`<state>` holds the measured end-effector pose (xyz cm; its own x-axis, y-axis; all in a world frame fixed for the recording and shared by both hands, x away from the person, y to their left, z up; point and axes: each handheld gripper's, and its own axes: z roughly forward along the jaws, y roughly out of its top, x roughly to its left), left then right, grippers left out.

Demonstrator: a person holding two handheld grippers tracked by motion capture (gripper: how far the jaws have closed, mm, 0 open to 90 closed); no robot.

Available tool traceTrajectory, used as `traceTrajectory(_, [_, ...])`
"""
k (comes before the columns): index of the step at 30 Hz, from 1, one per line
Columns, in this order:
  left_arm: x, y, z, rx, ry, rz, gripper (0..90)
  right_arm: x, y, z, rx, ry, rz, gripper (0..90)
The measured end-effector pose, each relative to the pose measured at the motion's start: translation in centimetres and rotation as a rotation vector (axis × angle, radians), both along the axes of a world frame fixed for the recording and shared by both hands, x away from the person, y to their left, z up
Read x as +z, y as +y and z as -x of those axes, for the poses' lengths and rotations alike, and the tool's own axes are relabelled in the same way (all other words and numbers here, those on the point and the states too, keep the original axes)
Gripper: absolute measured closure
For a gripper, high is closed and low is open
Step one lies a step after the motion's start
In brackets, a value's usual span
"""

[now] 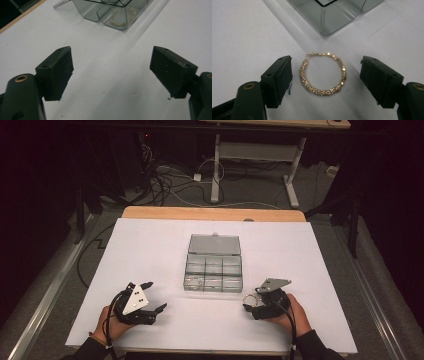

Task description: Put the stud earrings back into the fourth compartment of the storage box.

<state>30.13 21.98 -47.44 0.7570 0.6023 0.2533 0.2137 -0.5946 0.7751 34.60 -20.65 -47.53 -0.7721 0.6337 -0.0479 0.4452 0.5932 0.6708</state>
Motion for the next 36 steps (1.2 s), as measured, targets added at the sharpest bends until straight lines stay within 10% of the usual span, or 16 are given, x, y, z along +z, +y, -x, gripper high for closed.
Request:
traceTrajectory(9, [0.0, 0.0, 0.0, -0.003, 0.0, -0.001, 17.6, 0.1, 0.1, 0.1, 0.02, -0.015, -0.013, 47.2])
traceTrajectory(36, [0.1, 0.2, 0.1, 0.001, -0.009, 0.005, 17.5, 2.5, -0.6, 1.8, 0.03, -0.127, -0.038, 47.8])
